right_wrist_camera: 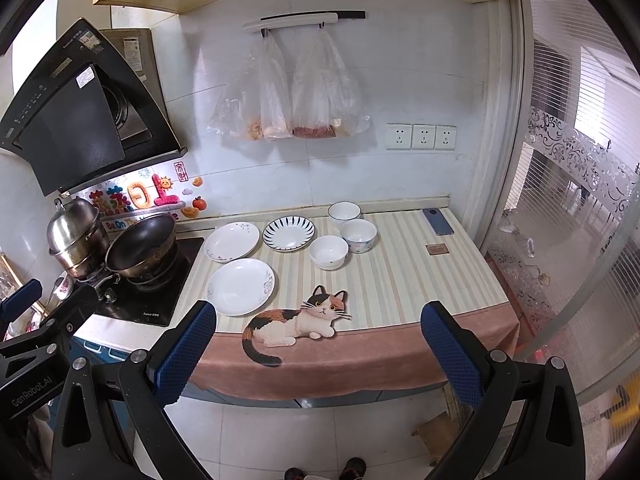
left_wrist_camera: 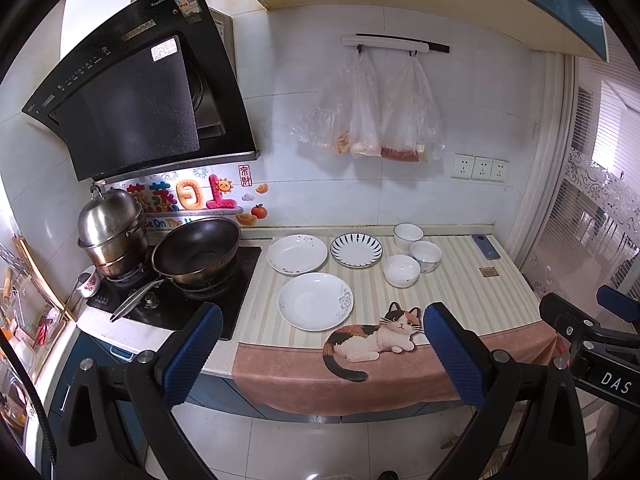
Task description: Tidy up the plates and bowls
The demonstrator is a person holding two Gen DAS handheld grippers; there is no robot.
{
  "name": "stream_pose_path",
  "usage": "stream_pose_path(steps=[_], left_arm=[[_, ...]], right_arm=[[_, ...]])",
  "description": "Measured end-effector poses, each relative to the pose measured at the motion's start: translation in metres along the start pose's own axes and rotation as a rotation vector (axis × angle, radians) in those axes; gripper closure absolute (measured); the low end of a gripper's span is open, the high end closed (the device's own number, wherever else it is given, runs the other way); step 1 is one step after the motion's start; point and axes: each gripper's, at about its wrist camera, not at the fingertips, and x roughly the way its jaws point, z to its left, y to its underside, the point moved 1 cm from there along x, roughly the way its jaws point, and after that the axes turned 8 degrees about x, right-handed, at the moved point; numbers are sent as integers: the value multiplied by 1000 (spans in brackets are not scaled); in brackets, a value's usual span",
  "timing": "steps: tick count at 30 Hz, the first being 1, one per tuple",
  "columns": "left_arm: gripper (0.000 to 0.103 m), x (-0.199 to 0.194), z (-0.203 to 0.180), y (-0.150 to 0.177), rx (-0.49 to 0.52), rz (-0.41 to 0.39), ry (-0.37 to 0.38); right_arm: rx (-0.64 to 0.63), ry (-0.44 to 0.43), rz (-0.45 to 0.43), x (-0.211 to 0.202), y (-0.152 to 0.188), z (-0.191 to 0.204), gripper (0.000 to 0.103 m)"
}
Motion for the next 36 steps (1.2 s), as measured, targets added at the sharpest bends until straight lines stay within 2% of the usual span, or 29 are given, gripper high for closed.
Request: stream_pose_path(steps=[25, 30, 33, 36], left_arm=[[0, 11, 18, -7, -10, -13, -2], [0, 51, 37, -2, -21, -26, -45], [0, 90, 47, 8, -8, 9, -98], [0, 143, 58, 18, -11, 81, -123]], right_arm=[[2, -5, -2, 9, -3, 16, 0], [27, -11, -6, 41, 1, 20, 0], [25, 13, 58, 83, 10, 23, 0], [35, -7, 145, 134, 19, 27, 0]])
